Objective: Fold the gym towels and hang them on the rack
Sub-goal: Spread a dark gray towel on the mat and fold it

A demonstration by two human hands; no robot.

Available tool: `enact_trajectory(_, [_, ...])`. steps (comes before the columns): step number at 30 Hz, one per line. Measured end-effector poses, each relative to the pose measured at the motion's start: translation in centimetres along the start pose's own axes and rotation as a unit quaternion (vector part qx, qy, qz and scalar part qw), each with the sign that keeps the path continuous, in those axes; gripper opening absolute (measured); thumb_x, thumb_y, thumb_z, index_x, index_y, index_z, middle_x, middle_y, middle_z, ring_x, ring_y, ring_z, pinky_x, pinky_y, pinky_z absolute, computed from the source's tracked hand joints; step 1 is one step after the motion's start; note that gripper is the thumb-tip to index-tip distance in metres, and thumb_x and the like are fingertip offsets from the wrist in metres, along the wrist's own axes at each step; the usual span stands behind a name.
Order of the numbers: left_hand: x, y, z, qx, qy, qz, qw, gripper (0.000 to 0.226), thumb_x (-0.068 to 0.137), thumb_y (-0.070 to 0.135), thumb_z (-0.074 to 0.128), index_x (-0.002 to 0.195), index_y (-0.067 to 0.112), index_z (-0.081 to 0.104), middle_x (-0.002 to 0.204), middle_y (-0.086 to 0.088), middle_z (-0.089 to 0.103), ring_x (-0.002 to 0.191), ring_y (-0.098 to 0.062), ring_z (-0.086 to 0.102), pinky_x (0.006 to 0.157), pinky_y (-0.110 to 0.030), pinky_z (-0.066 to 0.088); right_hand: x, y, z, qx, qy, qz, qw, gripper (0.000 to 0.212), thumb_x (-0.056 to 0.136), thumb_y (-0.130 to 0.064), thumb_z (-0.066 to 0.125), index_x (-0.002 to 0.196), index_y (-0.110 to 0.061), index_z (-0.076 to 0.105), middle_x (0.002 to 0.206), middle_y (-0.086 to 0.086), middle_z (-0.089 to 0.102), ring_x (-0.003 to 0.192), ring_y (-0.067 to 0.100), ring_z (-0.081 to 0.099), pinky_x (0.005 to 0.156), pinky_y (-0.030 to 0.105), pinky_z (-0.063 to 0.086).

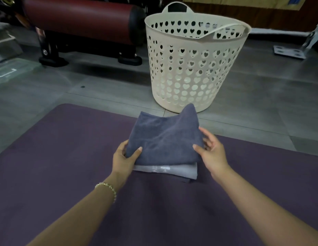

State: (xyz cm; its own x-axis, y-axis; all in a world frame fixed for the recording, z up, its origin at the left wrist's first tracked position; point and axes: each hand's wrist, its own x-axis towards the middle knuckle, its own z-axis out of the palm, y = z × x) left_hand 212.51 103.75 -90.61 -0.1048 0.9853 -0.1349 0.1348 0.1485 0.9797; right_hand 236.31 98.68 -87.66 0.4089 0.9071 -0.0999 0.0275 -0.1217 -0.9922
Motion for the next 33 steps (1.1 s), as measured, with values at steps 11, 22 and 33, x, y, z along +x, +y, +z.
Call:
enact_trajectory(11, [-1.5, -0.9, -0.4, 0.162, 0.014, 0.006, 0.987, 0.048, 0.085, 0.032, 0.069, 0.125, 0.011, 0.054, 0.113, -0.002, 0.063, 0.096, -0.014, 0.057, 0.081, -0.025, 0.044, -3.1, 4.9, -3.6, -0.068, -0.023, 0.174, 0.982, 0.058, 0.09, -0.03, 0.063, 0.142, -0.017, 0.038, 0.122, 0.002, 0.059, 0.108, 0.017, 0.058, 0.089, 0.033, 0.051])
enact_trajectory(22, [-10.0, 2.1, 0.0, 0.405, -0.105, 0.185, 0.889, 0.073, 0.089, 0.044, 0.06, 0.148, 0.018, 0.027, 0.155, 0.002, 0.028, 0.141, -0.017, 0.026, 0.114, -0.036, 0.028, -8.2, 2.3, -14.3, -0.315, -0.081, 0.069, 0.943, 0.066, 0.087, -0.042, 0.064, 0.145, -0.028, 0.035, 0.151, -0.002, 0.036, 0.139, 0.016, 0.035, 0.111, 0.028, 0.028])
enact_trajectory(33, [-21.1, 5.0, 17.5, 0.486, -0.352, 0.25, 0.76, 0.08, 0.083, 0.068, 0.033, 0.145, 0.018, 0.032, 0.149, 0.001, 0.037, 0.136, -0.018, 0.033, 0.111, -0.029, 0.025, -19.1, 1.3, -35.4, -0.442, -0.026, 0.102, 0.891, 0.071, 0.086, -0.039, 0.066, 0.147, -0.025, 0.031, 0.155, -0.003, 0.026, 0.142, 0.014, 0.028, 0.11, 0.021, 0.019])
